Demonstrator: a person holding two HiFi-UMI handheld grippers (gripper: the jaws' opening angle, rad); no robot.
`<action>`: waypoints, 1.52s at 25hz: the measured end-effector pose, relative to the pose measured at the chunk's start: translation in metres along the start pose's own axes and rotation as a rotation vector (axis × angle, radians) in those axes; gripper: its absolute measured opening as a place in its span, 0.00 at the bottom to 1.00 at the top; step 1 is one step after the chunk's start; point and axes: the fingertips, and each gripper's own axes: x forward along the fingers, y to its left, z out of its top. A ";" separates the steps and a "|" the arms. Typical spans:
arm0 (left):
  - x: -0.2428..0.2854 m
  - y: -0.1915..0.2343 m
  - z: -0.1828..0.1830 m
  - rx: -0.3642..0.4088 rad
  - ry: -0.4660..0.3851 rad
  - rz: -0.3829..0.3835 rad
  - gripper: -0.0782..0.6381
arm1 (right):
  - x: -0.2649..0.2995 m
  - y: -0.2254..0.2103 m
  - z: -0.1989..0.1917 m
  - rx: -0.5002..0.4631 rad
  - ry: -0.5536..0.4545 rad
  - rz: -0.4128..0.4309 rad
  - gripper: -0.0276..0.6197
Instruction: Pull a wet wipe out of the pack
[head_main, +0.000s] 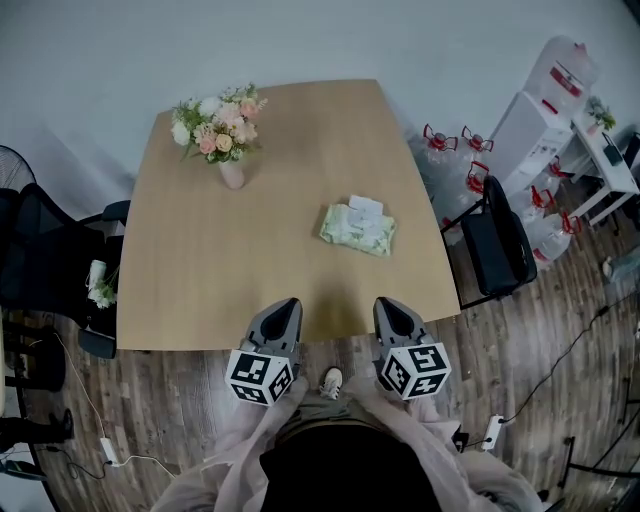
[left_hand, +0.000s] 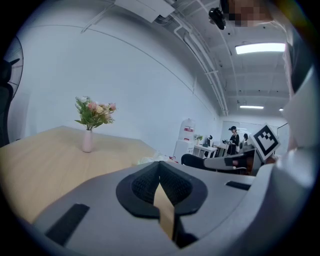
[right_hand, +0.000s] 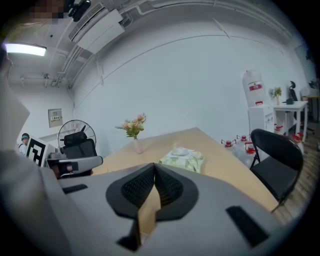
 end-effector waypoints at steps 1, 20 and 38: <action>0.003 0.000 0.000 0.000 -0.001 0.002 0.12 | 0.001 -0.003 0.000 0.001 0.001 0.001 0.06; 0.037 -0.009 -0.013 -0.001 0.054 -0.028 0.12 | 0.013 -0.035 -0.005 0.039 0.023 -0.058 0.06; 0.100 0.031 -0.011 -0.052 0.086 0.039 0.12 | 0.088 -0.072 0.016 0.036 0.066 -0.013 0.28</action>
